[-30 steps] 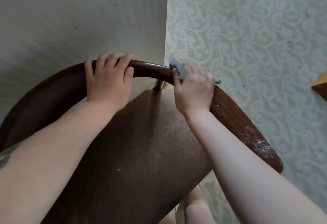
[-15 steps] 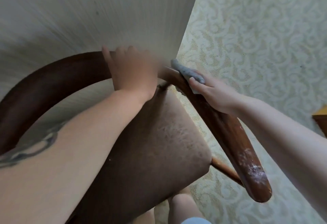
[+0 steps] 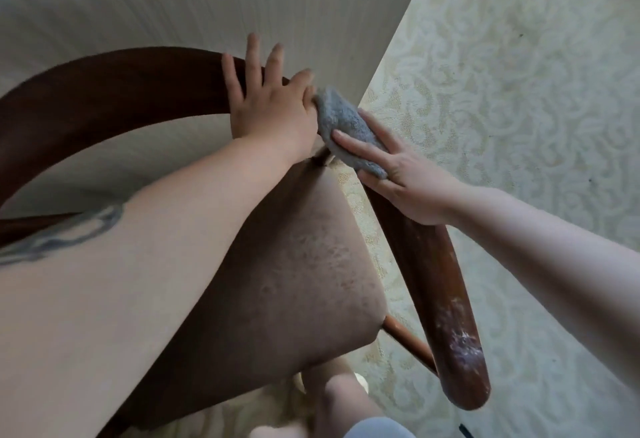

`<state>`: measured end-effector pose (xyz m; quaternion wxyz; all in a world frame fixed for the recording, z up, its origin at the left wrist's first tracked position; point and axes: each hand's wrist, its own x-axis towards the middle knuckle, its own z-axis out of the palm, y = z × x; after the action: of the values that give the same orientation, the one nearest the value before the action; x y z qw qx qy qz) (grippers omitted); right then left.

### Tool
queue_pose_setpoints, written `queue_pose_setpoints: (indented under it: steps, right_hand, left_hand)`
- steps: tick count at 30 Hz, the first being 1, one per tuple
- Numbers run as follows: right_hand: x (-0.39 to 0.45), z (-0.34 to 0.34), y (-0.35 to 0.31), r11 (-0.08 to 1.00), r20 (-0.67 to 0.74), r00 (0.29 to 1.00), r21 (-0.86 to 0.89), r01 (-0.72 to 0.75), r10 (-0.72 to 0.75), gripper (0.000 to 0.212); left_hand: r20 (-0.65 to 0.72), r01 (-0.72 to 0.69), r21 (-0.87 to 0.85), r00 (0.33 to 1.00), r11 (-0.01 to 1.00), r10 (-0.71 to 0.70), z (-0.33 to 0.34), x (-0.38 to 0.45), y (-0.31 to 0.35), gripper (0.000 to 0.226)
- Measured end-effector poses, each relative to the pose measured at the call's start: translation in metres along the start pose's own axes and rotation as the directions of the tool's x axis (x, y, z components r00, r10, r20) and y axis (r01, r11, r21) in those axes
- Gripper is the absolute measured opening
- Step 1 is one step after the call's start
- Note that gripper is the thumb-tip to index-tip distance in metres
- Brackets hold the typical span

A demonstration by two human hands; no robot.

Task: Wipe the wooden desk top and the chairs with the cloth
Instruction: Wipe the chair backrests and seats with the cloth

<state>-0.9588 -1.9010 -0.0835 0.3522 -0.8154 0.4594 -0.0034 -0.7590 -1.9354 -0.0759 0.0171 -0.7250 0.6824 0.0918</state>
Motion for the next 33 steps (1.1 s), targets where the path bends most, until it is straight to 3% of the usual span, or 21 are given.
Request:
queue_pose_setpoints:
  steps: [8,13,19,24,28,33]
  right_hand:
    - [0.025,0.005,0.003,0.995,-0.057,0.997,-0.089,0.04,-0.045,0.049]
    - [0.016,0.012,-0.001,0.985,-0.092,0.996,-0.17,-0.022,0.007,0.049]
    - [-0.02,0.005,0.021,0.994,0.021,1.0,0.111,-0.007,0.005,0.051]
    - [-0.019,-0.001,0.026,0.999,0.091,0.996,0.048,0.007,-0.012,0.049]
    - [-0.016,-0.008,0.033,0.99,0.151,0.983,0.105,0.091,-0.106,0.048]
    - [-0.026,-0.008,0.056,0.96,0.104,0.955,0.057,0.274,-0.278,0.048]
  left_hand:
    - [0.013,0.114,-0.027,0.993,0.993,-0.113,0.003,-0.017,0.026,0.048]
    - [0.006,0.132,-0.063,0.991,0.989,-0.132,0.006,-0.034,0.038,0.051]
    - [0.051,0.187,-0.147,0.982,0.971,-0.182,0.006,-0.032,0.044,0.052]
    - [0.153,0.328,-0.396,0.945,0.858,-0.29,0.002,-0.052,0.075,0.051]
    - [0.107,0.467,-0.55,0.861,0.692,-0.497,0.029,-0.131,0.107,0.051]
    - [0.128,0.67,-0.63,0.588,0.392,-0.799,0.085,-0.234,0.176,0.051]
